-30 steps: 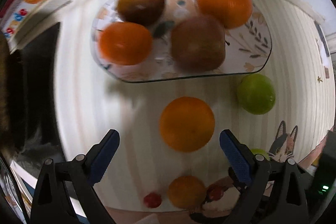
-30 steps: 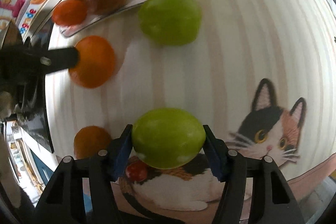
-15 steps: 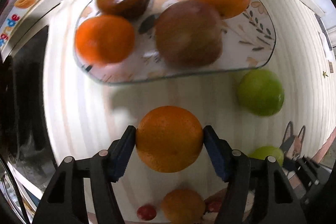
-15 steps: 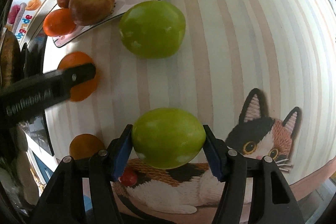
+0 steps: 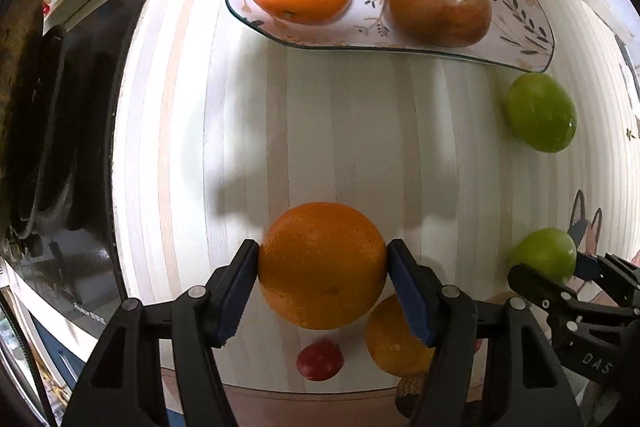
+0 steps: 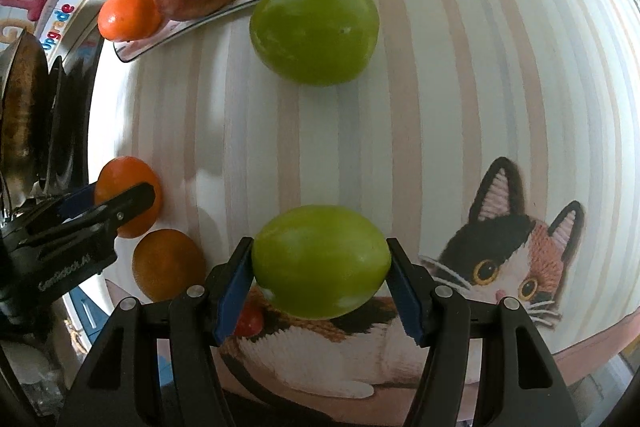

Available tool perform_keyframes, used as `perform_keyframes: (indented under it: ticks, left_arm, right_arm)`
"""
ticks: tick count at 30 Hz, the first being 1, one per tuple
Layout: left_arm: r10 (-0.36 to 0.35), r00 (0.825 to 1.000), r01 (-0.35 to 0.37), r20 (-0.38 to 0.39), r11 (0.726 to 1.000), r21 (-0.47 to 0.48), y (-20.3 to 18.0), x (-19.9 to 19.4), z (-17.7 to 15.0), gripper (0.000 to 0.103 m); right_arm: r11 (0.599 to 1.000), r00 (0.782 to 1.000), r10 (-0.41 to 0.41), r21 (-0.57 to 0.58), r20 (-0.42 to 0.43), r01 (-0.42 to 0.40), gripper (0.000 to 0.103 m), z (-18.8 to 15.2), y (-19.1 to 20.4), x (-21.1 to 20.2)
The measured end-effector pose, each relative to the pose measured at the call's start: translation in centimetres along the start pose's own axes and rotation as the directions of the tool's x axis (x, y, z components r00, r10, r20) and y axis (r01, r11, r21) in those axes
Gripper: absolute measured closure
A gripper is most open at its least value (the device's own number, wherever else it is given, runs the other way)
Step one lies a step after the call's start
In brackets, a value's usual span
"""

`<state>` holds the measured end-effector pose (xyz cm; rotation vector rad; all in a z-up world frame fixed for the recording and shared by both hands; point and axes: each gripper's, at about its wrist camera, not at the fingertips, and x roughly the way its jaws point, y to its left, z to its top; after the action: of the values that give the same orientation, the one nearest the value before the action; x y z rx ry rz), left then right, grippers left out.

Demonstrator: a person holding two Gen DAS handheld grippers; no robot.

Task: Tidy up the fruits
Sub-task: 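Grasp a tangerine with the left tool while the right tool grasps a green apple, then place both held fruits onto the floral plate and open both tools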

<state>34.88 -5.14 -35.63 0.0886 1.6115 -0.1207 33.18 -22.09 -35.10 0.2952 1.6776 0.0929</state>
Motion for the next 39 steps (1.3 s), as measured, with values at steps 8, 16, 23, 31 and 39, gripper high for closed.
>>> perform_keyframes:
  ticks: [8,16,23,31,39]
  left_arm:
    - [-0.005,1.0,0.006,0.005,1.0,-0.011,-0.3,-0.6,0.0,0.04]
    - [-0.055,0.996,0.055,0.068,0.998,0.007,-0.6,-4.6,0.8,0.04]
    - [-0.151,0.977,0.147,0.148,0.988,0.04,-1.7,-10.9,5.1,0.04]
    - [-0.145,0.975,0.128,0.167,0.986,0.106,-2.6,-13.6,15.6,0.04]
    - [-0.108,0.994,0.104,0.028,0.988,0.115,-4.1,-8.7,23.2,0.04]
  right_arm:
    - [1.0,0.999,-0.004,-0.001,0.037,0.004,0.037,-1.0,-0.8,-0.4]
    - [1.0,0.994,0.022,-0.01,0.11,-0.021,0.037,-1.4,-1.2,-3.0]
    - [0.993,0.975,0.116,0.016,0.188,-0.121,0.037,1.5,-1.7,-7.6]
    - [0.997,0.966,0.067,0.006,0.25,-0.07,0.037,10.3,-1.5,-10.3]
    - [0.999,0.981,0.029,0.026,0.191,-0.035,0.037,15.5,-2.0,-7.5]
